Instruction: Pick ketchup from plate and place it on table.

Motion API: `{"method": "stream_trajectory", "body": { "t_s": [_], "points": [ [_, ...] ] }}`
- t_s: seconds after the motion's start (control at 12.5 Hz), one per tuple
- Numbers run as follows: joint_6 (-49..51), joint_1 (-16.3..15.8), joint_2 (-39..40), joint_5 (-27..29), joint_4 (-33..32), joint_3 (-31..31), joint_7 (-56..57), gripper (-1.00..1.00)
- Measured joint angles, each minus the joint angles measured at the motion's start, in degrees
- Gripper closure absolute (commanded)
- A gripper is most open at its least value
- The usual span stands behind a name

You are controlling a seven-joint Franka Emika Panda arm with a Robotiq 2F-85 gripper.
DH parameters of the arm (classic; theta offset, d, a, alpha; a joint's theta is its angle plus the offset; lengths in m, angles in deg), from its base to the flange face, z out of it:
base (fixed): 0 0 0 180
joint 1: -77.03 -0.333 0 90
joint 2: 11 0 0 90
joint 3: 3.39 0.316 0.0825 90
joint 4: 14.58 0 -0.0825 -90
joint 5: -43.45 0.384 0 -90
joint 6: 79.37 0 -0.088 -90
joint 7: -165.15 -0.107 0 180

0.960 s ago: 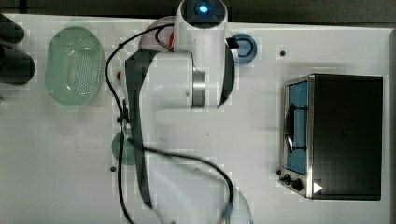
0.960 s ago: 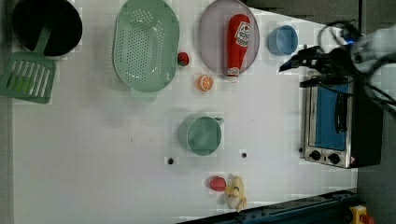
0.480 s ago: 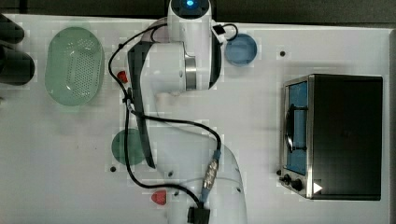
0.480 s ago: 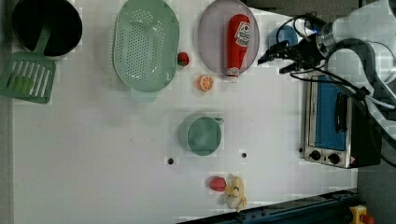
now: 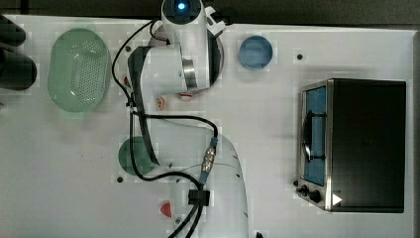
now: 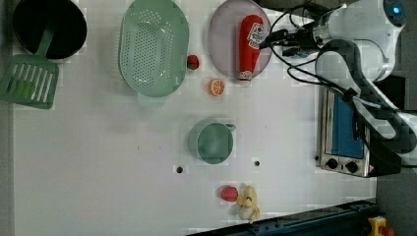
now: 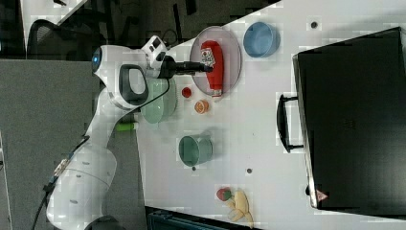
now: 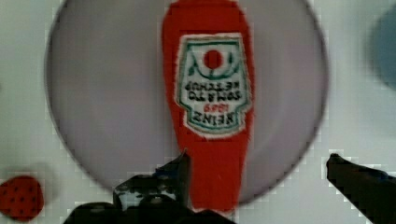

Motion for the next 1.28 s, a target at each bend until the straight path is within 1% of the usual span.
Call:
{"method": "stream_trajectory", "body": {
  "t_s": [0.64,0.72,0.96,1.28],
  "points": [
    [-8.8,-0.8,6.7,-0.9,0.2,0.1,0.6,-1.00],
    [-10.5,-0.8,7.4,-0.9,-0.2,0.1,0.6,-0.92],
    [-11.6,-0.8,8.9,-1.0,-0.7,0.0,0.6,-0.21],
    [-12.0,-0.6,8.8,-1.1,-0.8,0.0,0.7,-0.19]
  ]
}}
